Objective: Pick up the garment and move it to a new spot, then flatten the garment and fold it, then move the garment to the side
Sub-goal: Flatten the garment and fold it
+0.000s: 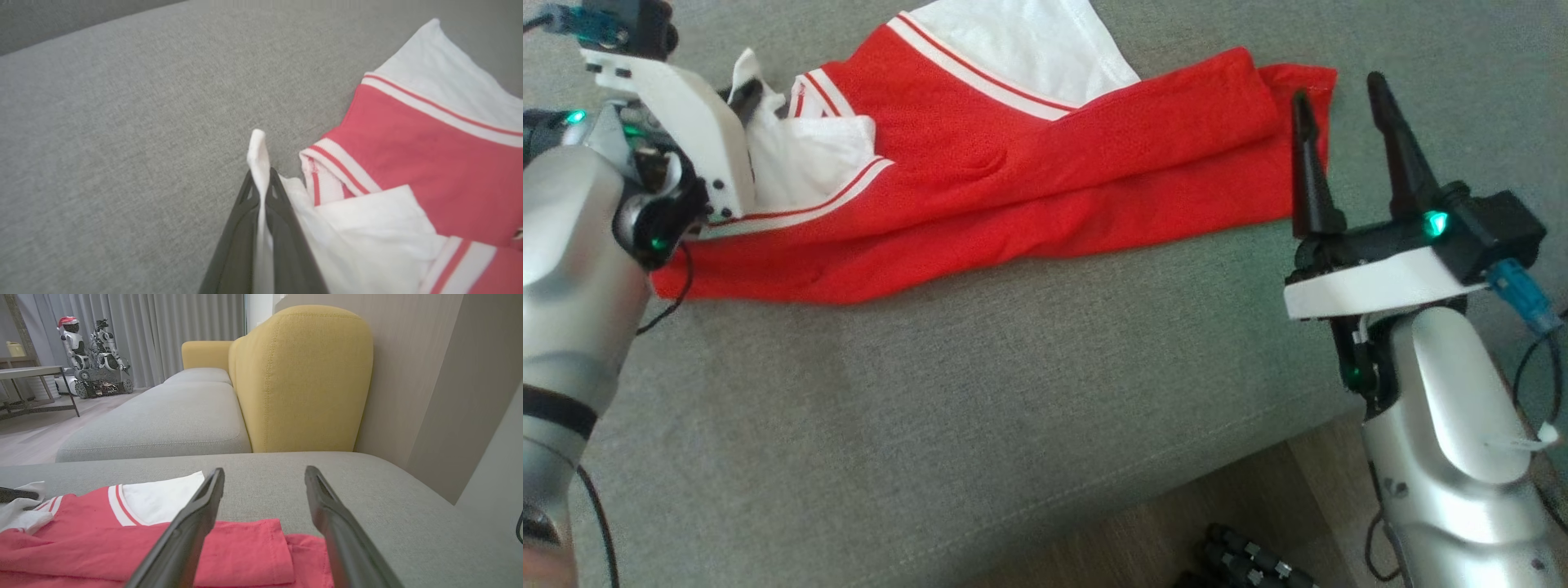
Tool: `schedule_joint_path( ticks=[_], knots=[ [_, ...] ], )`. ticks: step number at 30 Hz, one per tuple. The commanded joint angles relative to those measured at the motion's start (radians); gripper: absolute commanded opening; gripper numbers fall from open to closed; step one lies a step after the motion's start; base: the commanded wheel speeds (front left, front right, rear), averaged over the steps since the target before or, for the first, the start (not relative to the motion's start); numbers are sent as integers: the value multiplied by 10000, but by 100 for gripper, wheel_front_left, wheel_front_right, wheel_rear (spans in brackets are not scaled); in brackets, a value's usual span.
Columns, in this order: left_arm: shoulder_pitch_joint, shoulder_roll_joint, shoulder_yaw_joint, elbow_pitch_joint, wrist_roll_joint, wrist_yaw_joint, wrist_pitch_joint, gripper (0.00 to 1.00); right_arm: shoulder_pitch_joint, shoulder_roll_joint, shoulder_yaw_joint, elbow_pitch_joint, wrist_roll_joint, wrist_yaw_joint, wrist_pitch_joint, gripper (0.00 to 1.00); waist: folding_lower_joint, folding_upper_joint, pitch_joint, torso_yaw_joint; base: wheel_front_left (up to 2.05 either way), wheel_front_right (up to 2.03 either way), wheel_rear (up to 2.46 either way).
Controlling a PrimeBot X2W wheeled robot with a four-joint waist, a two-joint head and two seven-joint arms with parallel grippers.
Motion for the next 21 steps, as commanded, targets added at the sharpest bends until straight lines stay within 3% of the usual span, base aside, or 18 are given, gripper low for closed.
schedule_joint_path(
  ticks=[1,10,21],
  knots=[
    [-630,446,286,-146,-103,-59,-132,0,-190,16,65,-274,-59,75,-106,100,-1,0,-1,55,0,0,0],
    [-805,562,-14,-559,-592,-59,-1291,0,-435,16,-599,306,-588,75,14,100,-1,0,-300,714,0,0,0],
    [-78,643,-273,-2112,-921,-59,-2660,0,-1832,16,-2239,2065,-1397,75,2680,100,-1,0,-629,1936,0,0,0]
  ],
)
